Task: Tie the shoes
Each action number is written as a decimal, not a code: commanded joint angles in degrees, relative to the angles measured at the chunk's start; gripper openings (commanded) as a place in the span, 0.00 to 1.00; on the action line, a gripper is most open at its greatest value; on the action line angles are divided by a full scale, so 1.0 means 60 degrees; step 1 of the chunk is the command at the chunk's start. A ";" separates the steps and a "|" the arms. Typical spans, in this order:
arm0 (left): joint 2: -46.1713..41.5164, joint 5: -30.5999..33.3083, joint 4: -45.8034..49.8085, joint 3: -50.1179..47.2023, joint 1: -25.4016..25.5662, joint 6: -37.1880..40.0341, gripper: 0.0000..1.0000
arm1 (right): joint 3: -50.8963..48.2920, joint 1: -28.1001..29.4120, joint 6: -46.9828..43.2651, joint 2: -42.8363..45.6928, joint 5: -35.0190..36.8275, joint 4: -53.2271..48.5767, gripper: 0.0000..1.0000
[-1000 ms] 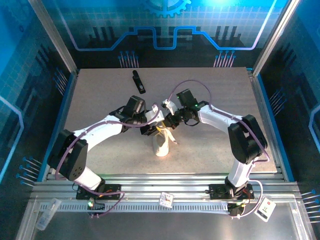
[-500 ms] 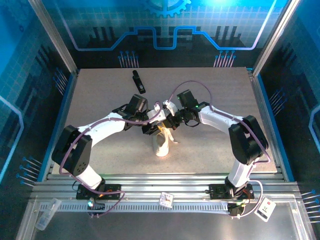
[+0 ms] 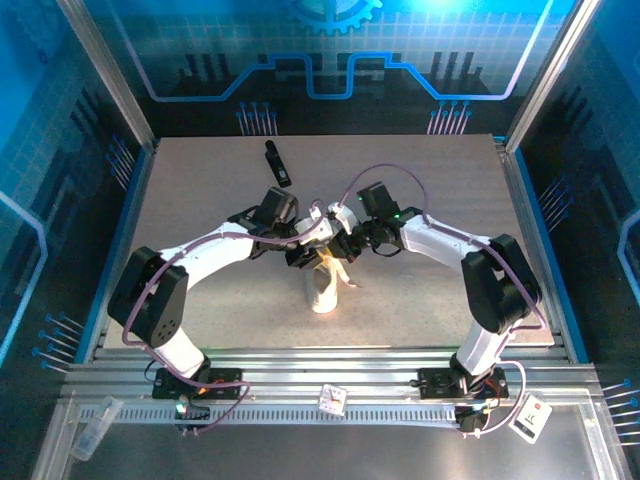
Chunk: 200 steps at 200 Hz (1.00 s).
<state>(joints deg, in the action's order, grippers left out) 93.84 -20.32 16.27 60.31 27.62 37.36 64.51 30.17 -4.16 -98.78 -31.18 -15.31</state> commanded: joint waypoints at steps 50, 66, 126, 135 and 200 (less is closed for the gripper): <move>0.0311 0.0241 0.0151 0.0392 0.0030 -0.0378 0.41 | -0.0174 -0.0090 -0.0248 0.0357 -0.0515 0.0106 0.00; 0.0311 0.0235 0.0135 0.0379 0.0033 -0.0372 0.38 | -0.0190 -0.0120 -0.0231 0.0351 -0.0505 0.0085 0.00; 0.0211 0.0239 -0.0153 0.0217 0.0039 -0.0615 0.25 | -0.0247 -0.0216 -0.0220 0.0344 -0.0720 0.0009 0.00; 0.0195 0.0183 -0.0232 0.0178 0.0031 -0.0676 0.23 | -0.0229 -0.0213 -0.0216 0.0315 -0.0830 0.0004 0.00; 0.0180 -0.0041 -0.0393 0.0075 0.0041 -0.0828 0.12 | -0.0189 -0.0202 -0.0199 0.0264 -0.1540 0.0030 0.00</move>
<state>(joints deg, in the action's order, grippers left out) 95.11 -20.23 16.01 61.01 27.70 34.30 63.72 29.17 -4.54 -98.32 -35.11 -15.29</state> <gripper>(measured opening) 0.141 0.048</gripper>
